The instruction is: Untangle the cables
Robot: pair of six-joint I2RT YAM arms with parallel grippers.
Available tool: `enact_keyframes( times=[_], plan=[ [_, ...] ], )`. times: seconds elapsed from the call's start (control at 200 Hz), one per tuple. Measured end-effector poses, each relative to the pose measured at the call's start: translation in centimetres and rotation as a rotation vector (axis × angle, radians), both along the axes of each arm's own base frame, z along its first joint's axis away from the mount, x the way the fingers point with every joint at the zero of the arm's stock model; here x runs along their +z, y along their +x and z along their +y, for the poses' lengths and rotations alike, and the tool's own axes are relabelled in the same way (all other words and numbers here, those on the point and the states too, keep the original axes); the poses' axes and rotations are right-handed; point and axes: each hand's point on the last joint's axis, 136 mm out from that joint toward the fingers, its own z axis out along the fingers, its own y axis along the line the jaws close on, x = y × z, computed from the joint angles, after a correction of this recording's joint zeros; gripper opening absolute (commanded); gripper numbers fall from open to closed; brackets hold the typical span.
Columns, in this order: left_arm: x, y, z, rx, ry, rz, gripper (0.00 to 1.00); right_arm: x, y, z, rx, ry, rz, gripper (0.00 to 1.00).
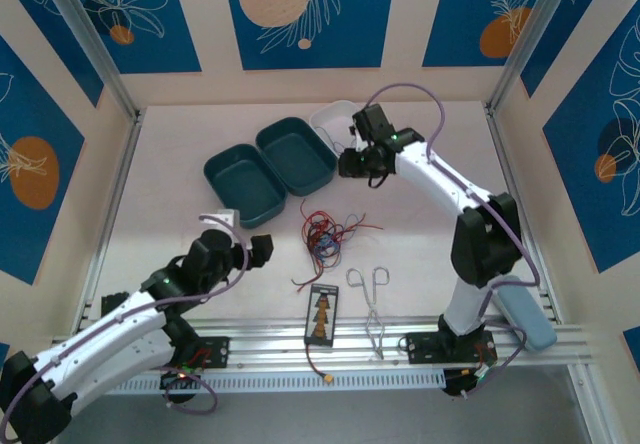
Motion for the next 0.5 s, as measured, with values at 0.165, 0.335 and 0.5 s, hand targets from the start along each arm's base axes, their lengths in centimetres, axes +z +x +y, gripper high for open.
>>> enact_keyframes(
  times=[0.165,0.335,0.5],
  plan=[
    [0.0,1.2,-2.1,-0.036,-0.004,0.026,1.00,-2.8,-4.6,-1.2,-0.049,-0.013,0.078,0.43],
    [-0.7,2.0,-4.6,-0.095,-0.034,0.061,1.00,-4.9,-7.9,-2.3,-0.100,0.001,0.142,0.42],
    [-1.6,2.2,-5.7,-0.116,-0.064,0.096,1.00,-6.9,-9.4,-2.4,-0.124,0.032,0.191,0.38]
  ],
)
